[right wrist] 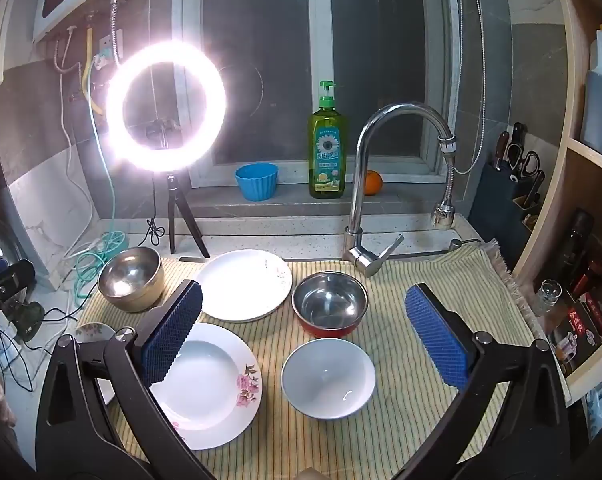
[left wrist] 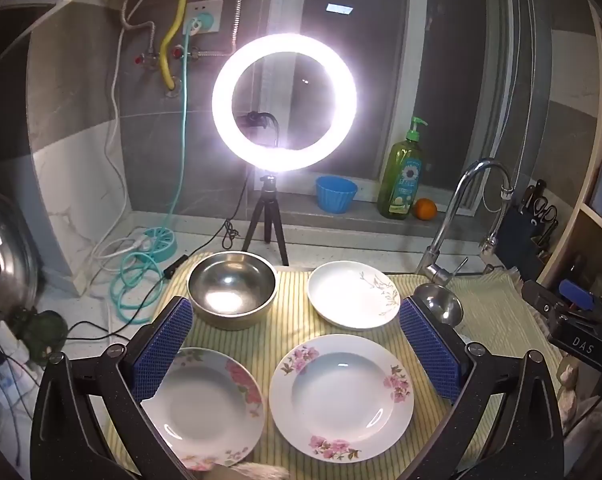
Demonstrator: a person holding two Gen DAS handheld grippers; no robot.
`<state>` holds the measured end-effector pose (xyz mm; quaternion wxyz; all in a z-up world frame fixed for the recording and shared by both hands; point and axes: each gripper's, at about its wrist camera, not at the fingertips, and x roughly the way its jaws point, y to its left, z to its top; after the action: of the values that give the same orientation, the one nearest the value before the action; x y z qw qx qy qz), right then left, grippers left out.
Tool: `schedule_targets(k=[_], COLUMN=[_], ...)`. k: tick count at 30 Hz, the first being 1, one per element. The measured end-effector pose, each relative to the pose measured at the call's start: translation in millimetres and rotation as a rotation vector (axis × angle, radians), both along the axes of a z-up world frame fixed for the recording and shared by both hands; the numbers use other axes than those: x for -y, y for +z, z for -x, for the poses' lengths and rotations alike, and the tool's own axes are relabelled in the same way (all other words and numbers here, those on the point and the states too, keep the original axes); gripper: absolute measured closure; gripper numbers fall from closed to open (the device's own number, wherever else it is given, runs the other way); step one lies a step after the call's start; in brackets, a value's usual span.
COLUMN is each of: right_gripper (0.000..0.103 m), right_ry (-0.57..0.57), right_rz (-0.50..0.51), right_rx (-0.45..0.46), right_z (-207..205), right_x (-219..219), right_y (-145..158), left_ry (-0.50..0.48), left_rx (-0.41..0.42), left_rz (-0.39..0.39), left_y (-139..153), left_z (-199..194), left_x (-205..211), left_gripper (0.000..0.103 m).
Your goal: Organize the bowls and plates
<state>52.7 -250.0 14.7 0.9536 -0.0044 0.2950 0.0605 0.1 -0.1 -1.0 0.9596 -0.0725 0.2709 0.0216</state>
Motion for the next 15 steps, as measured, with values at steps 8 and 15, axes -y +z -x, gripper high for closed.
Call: schedule_targets(k=[8, 15], right_gripper=[0.0, 0.0], right_ry=[-0.002, -0.015], right_rz=[-0.007, -0.013], right_rx=[-0.03, -0.036], right_z=[-3.8, -4.6], right_x=[4.5, 6.1], right_y=[-7.5, -15.0], left_ry=[0.0, 0.014], left_rx=[-0.012, -0.037], left_rz=[-0.024, -0.011], left_y=[-3.8, -6.5], left_z=[-0.3, -4.9], left_x=[3.7, 1.3], left_gripper=[0.0, 0.0])
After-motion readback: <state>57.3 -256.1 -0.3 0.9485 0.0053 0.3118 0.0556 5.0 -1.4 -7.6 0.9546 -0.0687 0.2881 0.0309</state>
